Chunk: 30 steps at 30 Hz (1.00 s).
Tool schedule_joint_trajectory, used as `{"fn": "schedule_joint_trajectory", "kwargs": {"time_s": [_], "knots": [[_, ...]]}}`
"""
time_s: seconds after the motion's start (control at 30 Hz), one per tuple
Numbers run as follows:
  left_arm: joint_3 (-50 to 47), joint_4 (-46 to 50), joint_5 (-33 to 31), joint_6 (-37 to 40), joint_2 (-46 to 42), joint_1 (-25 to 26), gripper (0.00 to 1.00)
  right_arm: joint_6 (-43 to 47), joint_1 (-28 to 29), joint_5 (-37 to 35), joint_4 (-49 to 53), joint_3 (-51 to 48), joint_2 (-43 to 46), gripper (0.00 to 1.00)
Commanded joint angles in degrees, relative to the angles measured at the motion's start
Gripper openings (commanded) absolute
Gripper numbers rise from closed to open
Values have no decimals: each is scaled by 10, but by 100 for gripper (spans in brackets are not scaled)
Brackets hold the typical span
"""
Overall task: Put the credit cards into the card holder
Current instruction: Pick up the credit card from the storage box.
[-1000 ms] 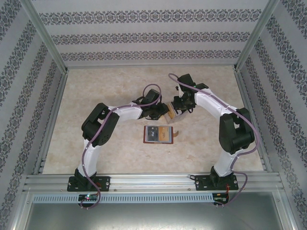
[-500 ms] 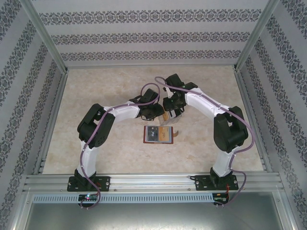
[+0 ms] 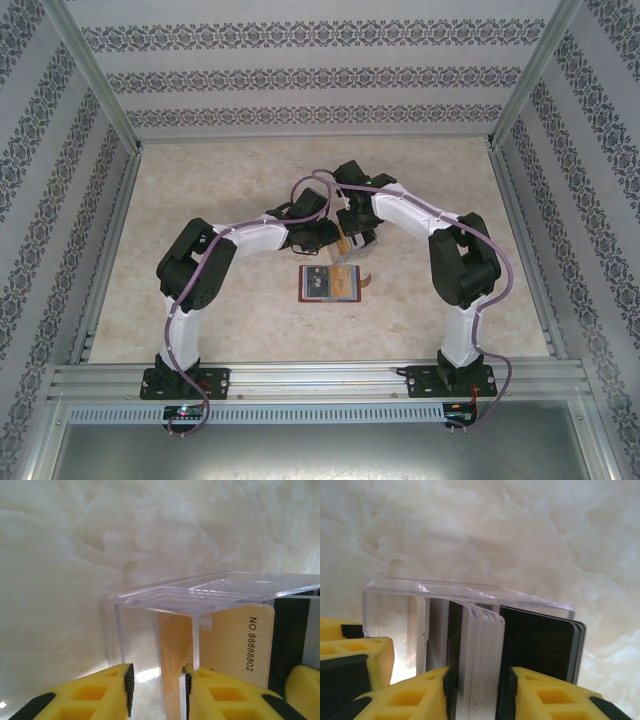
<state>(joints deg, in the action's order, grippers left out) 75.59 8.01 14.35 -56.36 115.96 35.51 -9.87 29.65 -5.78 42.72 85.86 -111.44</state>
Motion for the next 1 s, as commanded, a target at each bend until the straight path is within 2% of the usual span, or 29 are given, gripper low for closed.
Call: {"fn": "schedule_joint_trajectory", "kwargs": {"time_s": [0.0, 0.33, 0.73, 0.8, 0.87, 0.97], "knots": [[-17, -2, -9, -9, -18, -6, 33, 9, 10, -28, 16, 9, -12, 37], [-32, -10, -24, -6, -34, -6, 33, -1, 19, -141, 30, 3, -3, 38], [-37, -16, -17, -11, -31, -6, 33, -5, 19, -142, 20, -12, 24, 38], [-37, -16, -17, -11, -31, -6, 33, -3, 19, -132, 14, -17, 28, 36], [-37, -15, -17, -12, -32, -6, 33, -2, 19, -118, 11, -18, 29, 29], [-37, -15, -16, -14, -31, -6, 33, -4, 17, -113, 12, -18, 29, 24]]}}
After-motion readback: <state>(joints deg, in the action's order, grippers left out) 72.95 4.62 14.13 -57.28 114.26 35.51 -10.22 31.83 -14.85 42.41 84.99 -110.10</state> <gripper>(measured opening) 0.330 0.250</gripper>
